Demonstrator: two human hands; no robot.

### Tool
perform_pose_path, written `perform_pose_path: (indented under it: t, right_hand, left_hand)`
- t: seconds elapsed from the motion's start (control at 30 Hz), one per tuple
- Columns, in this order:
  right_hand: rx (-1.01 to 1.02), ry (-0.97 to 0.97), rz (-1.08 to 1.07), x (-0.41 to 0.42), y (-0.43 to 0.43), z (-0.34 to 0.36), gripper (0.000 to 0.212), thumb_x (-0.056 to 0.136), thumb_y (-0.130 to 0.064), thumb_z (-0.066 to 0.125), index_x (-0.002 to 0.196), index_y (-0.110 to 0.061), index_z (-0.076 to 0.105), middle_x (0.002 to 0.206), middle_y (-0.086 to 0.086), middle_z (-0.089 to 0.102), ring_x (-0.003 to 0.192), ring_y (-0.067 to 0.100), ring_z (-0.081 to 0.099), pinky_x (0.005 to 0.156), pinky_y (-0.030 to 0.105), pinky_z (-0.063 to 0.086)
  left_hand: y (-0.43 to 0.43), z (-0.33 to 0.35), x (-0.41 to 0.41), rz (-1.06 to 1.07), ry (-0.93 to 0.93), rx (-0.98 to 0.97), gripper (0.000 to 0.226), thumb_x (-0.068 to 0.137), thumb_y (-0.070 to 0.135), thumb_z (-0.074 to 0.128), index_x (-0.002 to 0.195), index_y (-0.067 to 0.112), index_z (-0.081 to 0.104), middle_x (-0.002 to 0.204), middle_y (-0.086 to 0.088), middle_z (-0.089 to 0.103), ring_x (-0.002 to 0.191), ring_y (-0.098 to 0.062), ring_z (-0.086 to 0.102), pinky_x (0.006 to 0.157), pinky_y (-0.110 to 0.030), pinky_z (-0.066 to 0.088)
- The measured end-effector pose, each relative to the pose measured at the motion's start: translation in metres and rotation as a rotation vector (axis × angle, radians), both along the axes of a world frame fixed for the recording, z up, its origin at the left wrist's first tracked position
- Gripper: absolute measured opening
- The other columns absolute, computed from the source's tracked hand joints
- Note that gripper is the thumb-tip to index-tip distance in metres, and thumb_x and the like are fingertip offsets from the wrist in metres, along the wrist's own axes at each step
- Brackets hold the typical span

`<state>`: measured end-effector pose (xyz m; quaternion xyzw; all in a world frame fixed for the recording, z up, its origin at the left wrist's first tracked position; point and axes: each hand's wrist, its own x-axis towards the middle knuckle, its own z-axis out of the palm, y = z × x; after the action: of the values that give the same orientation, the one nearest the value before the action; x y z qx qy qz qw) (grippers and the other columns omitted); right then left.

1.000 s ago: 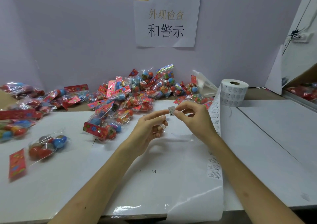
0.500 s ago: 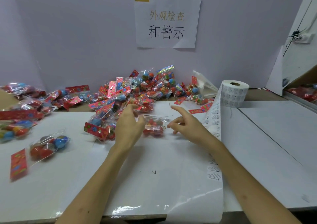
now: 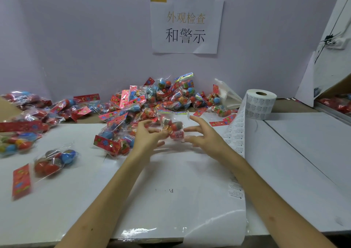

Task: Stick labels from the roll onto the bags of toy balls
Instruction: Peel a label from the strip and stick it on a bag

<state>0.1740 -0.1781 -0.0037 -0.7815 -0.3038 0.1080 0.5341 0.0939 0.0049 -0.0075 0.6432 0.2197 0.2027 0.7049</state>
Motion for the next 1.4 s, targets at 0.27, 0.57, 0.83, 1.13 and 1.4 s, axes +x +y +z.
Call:
perform_pose_path:
  t: [0.27,0.57,0.83,1.13,1.4]
  right_hand:
    - [0.149,0.001,0.022,-0.002,-0.001,0.004,0.053,0.094,-0.012,0.069,0.138,-0.033,0.047,0.119,-0.007,0.07,0.095,0.01,0.073,0.091,0.032,0.053]
    - [0.159,-0.025,0.052,-0.006,-0.001,0.003,0.051,0.092,-0.005,0.069,0.133,-0.03,0.052,0.111,-0.003,0.073,0.105,0.011,0.071,0.09,0.024,0.054]
    - [0.24,-0.055,0.095,-0.011,-0.002,0.009,0.051,0.09,0.005,0.068,0.135,-0.016,0.056,0.113,0.009,0.073,0.108,0.012,0.069,0.088,0.019,0.053]
    - [0.336,0.026,0.074,-0.011,-0.005,0.015,0.038,0.084,-0.015,0.069,0.12,-0.027,0.068,0.106,0.001,0.074,0.096,0.013,0.069,0.082,0.029,0.055]
    - [0.373,0.564,0.388,-0.013,-0.006,0.019,0.048,0.086,-0.025,0.061,0.134,-0.018,0.063,0.079,0.005,0.061,0.064,0.013,0.05,0.065,0.028,0.046]
  left_hand:
    - [-0.004,0.007,-0.005,-0.183,-0.005,-0.38,0.05,0.089,-0.019,0.051,0.134,0.0,0.058,0.131,-0.01,0.06,0.114,-0.028,0.062,0.085,-0.032,0.057]
    - [-0.003,0.005,-0.004,-0.159,-0.01,-0.401,0.037,0.095,0.017,0.071,0.128,0.001,0.064,0.118,-0.017,0.073,0.104,-0.033,0.074,0.087,-0.041,0.062]
    - [-0.005,0.008,-0.005,-0.148,-0.077,-0.545,0.058,0.087,-0.01,0.068,0.141,-0.012,0.047,0.126,-0.022,0.069,0.097,-0.025,0.074,0.073,-0.028,0.063]
    - [-0.002,0.007,-0.001,-0.138,-0.161,-0.591,0.04,0.087,-0.004,0.073,0.125,-0.005,0.063,0.12,-0.021,0.073,0.112,-0.03,0.071,0.09,-0.034,0.061]
    - [-0.004,0.009,-0.001,-0.023,-0.246,-0.491,0.05,0.084,-0.011,0.071,0.132,-0.002,0.057,0.117,-0.02,0.073,0.092,-0.025,0.075,0.071,-0.028,0.062]
